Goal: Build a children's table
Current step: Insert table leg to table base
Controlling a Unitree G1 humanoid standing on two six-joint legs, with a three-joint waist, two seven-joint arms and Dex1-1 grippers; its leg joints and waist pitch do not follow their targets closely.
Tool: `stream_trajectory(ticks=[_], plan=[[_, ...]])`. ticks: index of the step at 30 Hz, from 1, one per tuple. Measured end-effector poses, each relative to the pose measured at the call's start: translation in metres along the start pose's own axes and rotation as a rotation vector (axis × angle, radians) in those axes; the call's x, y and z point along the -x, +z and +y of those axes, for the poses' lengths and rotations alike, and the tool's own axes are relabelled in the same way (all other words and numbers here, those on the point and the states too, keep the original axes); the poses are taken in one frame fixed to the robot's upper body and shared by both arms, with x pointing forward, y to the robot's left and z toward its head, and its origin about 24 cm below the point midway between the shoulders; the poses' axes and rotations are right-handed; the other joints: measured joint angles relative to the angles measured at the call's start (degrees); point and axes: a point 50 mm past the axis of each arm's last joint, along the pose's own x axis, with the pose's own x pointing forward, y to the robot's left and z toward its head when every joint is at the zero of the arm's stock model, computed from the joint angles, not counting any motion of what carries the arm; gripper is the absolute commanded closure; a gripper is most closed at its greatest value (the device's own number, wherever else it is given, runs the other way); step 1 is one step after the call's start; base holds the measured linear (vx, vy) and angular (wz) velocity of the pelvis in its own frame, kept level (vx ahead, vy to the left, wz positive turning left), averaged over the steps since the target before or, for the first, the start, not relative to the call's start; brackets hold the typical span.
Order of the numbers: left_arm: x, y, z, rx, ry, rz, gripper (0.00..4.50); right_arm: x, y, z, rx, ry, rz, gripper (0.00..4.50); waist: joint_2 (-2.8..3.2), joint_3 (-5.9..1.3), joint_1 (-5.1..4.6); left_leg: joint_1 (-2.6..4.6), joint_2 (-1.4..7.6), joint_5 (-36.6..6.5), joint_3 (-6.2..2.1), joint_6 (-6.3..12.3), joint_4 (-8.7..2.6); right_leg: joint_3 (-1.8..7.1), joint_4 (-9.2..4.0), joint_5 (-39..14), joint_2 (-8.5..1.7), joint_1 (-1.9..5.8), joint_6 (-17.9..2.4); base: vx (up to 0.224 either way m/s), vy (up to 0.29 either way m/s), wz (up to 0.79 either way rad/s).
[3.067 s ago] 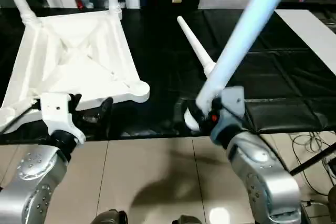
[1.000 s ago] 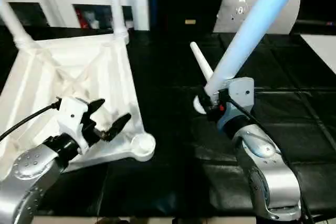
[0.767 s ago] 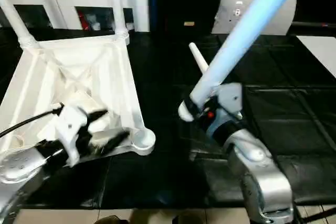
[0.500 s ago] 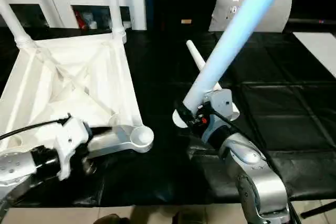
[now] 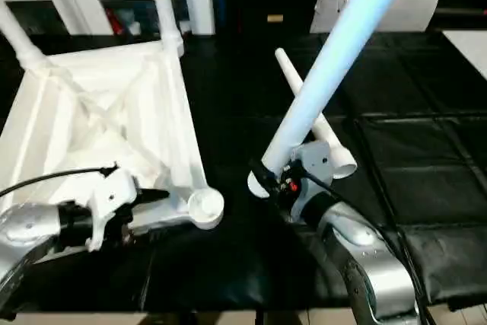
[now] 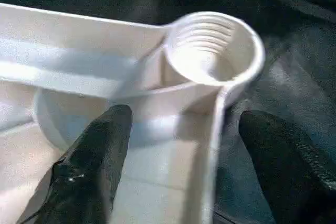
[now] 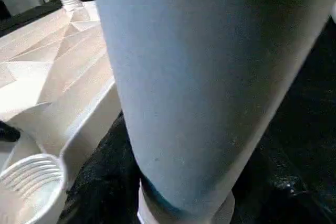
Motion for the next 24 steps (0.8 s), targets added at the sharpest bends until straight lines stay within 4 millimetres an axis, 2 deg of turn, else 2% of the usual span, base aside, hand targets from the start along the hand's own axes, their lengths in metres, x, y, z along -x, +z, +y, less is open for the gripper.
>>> stream_trajectory(ticks=[2,5,7,10,13,14,17,19,22,24], plan=[[0.0,0.0,0.001,0.001,-0.004,0.002,1.24,0.0,0.001,0.0,0.004,-0.001,0.0,2.58,0.09,0.04,-0.01,0.01,0.05,0.0,0.04,0.02,-0.16,-0.06,0.0,-0.1,0.0,0.0,-0.1,0.0,0.0,0.0],[0.002,-0.001,0.0,0.006,-0.025,0.01,1.59,0.001,0.003,0.001,0.012,0.005,-0.003,2.58,0.45,0.22,0.01,0.05,0.12,-0.1,0.04,-0.12,-0.16,-0.11,0.03,-0.1,0.04,0.01,-0.2,0.0,0.0,0.0],[0.004,-0.003,0.0,0.018,-0.027,0.016,1.62,0.002,0.006,0.003,0.021,0.011,-0.015,2.58,0.65,0.32,0.0,0.1,0.12,-0.1,0.08,-0.32,-0.16,-0.09,0.08,-0.1,0.03,0.04,-0.2,0.0,0.0,0.0],[0.008,-0.009,-0.003,0.037,-0.02,0.035,1.87,0.001,0.006,0.004,0.027,0.023,-0.011,2.58,0.68,0.31,-0.04,0.16,0.16,-0.1,0.1,-0.4,-0.16,-0.09,0.13,-0.1,0.03,0.16,-0.2,0.0,0.0,0.0],[0.01,-0.013,-0.005,0.051,-0.017,0.044,2.28,0.0,0.005,0.006,0.031,0.038,-0.005,2.58,0.68,0.31,0.02,0.58,0.19,-0.1,0.15,-0.42,-0.16,-0.08,0.16,-0.1,0.03,0.33,-0.2,0.0,0.0,0.0],[0.011,-0.014,-0.005,0.052,-0.015,0.044,2.28,-0.001,0.004,0.008,0.031,0.045,-0.003,2.58,0.65,0.29,0.02,0.65,0.19,-0.1,0.15,-0.42,-0.16,-0.07,0.16,-0.1,0.03,0.4,-0.2,0.0,0.0,0.0],[0.014,-0.013,-0.001,0.037,0.002,0.033,2.44,-0.003,0.003,0.009,0.027,0.059,0.001,2.58,-0.01,0.03,0.08,0.71,0.26,0.0,0.25,-0.48,-0.17,-0.06,0.2,-0.1,0.04,0.43,-0.2,0.0,0.0,0.0],[0.014,-0.016,0.006,0.03,0.012,0.036,2.72,-0.007,0.003,0.009,0.021,0.062,0.002,2.58,-0.18,-0.09,0.21,0.75,0.26,0.0,0.27,-0.49,-0.16,-0.06,0.23,-0.1,0.04,0.46,-0.2,0.0,0.0,0.0],[0.013,-0.022,0.01,0.039,-0.01,0.05,2.85,-0.008,-0.001,0.008,0.029,0.07,0.021,2.58,-0.12,-0.09,0.26,0.77,0.26,0.0,0.39,-0.48,-0.16,0.04,0.21,-0.1,0.03,0.46,-0.2,0.0,0.0,0.0],[0.013,-0.023,0.011,0.039,-0.014,0.06,3.11,-0.008,-0.001,0.009,0.032,0.083,0.026,2.58,-0.12,-0.1,0.31,0.79,0.27,0.0,0.39,-0.49,-0.16,0.04,0.23,-0.1,0.03,0.46,-0.3,0.0,0.0,0.0]])
